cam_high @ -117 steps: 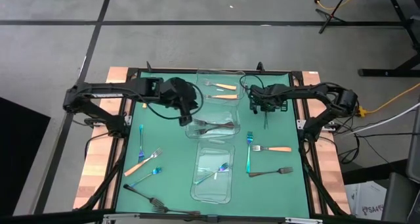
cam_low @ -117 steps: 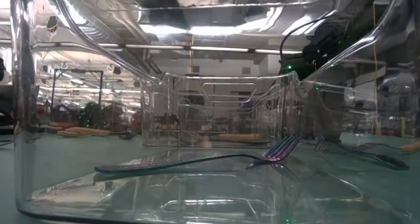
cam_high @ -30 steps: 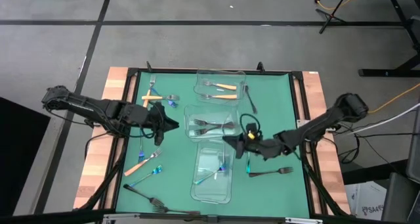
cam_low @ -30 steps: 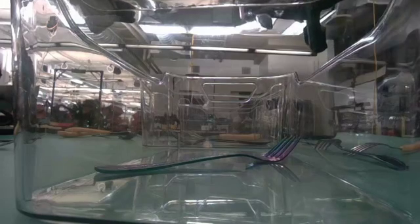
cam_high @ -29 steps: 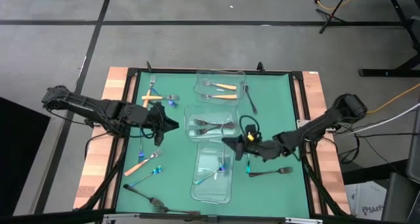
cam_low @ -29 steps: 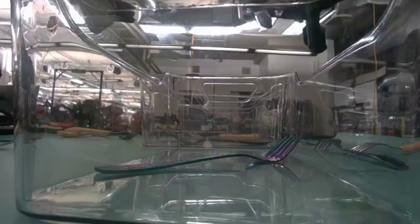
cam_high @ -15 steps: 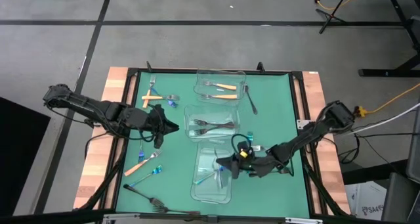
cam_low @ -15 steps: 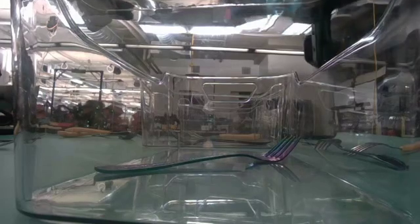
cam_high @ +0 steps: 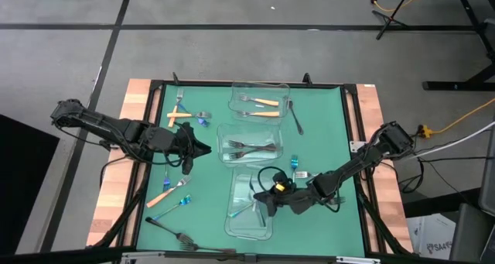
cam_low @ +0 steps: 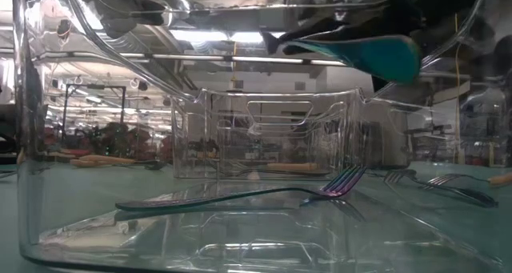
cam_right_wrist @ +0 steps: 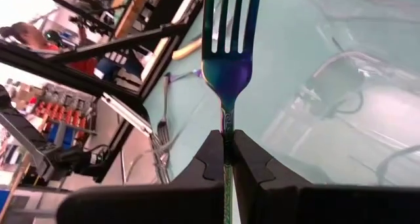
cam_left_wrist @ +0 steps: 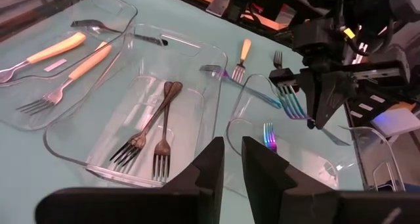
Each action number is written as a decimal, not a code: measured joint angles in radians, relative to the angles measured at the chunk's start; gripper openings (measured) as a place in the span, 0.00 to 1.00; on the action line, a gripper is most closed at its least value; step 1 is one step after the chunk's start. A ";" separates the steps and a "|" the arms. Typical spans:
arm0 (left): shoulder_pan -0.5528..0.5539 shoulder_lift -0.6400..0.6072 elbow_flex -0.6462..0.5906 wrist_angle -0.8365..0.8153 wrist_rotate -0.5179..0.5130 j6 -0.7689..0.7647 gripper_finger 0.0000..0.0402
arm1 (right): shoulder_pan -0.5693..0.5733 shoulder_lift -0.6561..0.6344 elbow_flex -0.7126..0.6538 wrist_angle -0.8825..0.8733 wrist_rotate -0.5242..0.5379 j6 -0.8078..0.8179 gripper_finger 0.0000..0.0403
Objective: Sort silverware by color (type)
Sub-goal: Put the blue fork into the bottom transparent bin, then put the yellow fork into the top transparent bin
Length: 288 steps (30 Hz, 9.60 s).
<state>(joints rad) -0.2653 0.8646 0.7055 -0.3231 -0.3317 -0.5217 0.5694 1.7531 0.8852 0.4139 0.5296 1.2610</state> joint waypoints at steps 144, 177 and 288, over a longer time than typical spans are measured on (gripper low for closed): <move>-0.189 0.650 0.002 -0.523 0.486 -0.497 0.07 | -0.021 -0.246 0.000 -0.207 -0.112 -0.464 0.22; -0.188 0.647 0.270 -0.542 0.336 -0.542 0.04 | -0.049 -0.246 0.000 -0.205 -0.120 -0.537 0.22; -0.030 0.772 0.721 0.069 -0.425 -0.042 0.08 | -0.256 -0.246 0.000 -0.073 0.070 -1.008 0.03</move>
<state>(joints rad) -0.2951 1.6371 1.4261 -0.2543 -0.7564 -0.5635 0.3134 1.5070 0.8852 0.3412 0.5995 0.2534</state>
